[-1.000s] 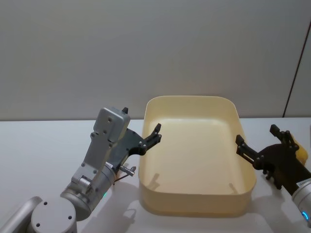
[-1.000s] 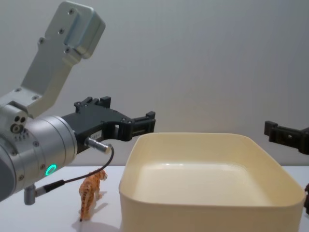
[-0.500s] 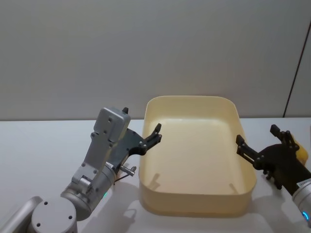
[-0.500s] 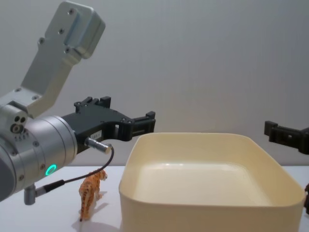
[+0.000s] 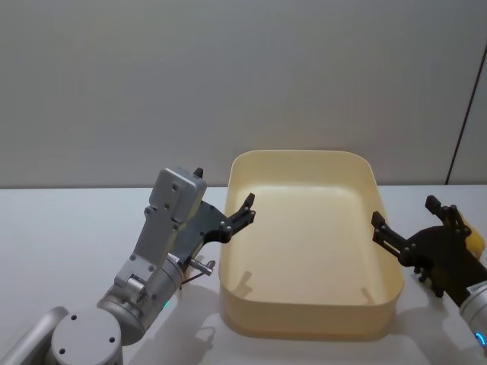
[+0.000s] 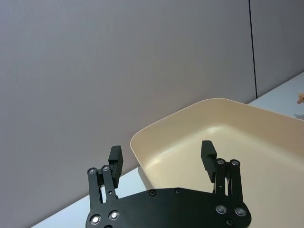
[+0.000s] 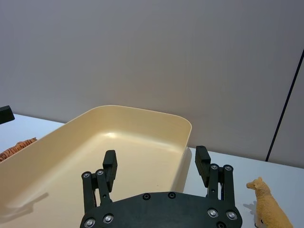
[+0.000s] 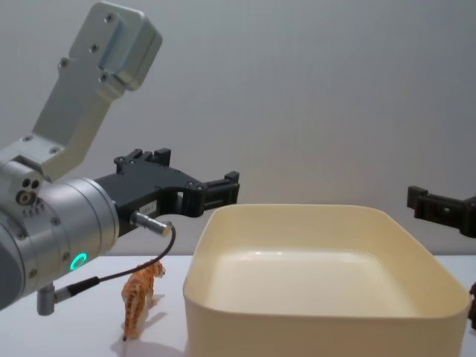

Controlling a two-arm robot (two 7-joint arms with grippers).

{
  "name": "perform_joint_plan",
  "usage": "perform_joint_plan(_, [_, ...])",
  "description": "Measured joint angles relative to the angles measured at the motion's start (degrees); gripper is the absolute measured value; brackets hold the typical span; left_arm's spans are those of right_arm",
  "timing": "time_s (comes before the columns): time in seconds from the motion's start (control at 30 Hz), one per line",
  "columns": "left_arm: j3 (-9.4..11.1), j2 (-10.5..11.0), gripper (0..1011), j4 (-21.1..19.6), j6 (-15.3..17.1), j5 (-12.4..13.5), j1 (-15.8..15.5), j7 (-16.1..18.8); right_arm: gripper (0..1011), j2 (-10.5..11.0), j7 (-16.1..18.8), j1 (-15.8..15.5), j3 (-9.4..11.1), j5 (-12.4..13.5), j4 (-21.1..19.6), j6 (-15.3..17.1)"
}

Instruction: Pick up the toy alternately with two hands and place it into the central storage box.

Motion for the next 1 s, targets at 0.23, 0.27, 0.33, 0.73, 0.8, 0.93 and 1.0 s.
perform_joint_plan(0.23, [0.0, 0.0, 1001, 0.0, 0.0, 0.0, 0.0, 0.0, 1001, 0.0, 0.0, 0.0, 0.0, 0.0, 0.0, 0.0])
perform_joint_plan(0.27, [0.0, 0.0, 1001, 0.0, 0.0, 0.0, 0.0, 0.0, 1001, 0.0, 0.0, 0.0, 0.0, 0.0, 0.0, 0.0])
perform_joint_plan(0.33, [0.0, 0.0, 1001, 0.0, 0.0, 0.0, 0.0, 0.0, 1001, 0.0, 0.0, 0.0, 0.0, 0.0, 0.0, 0.0])
perform_joint_plan(0.73, [0.0, 0.0, 1001, 0.0, 0.0, 0.0, 0.0, 0.0, 1001, 0.0, 0.0, 0.0, 0.0, 0.0, 0.0, 0.0])
perform_joint_plan(0.8, [0.0, 0.0, 1001, 0.0, 0.0, 0.0, 0.0, 0.0, 1001, 0.0, 0.0, 0.0, 0.0, 0.0, 0.0, 0.1])
perform_joint_plan(0.93, [0.0, 0.0, 1001, 0.0, 0.0, 0.0, 0.0, 0.0, 1001, -0.1, -0.3, -0.2, 0.0, -0.1, -0.2, 0.5])
perform_joint_plan(1.0, [0.0, 0.0, 1001, 0.0, 0.0, 0.0, 0.0, 0.0, 1001, 0.0, -0.7, -0.4, 0.0, -0.1, -0.6, 0.9])
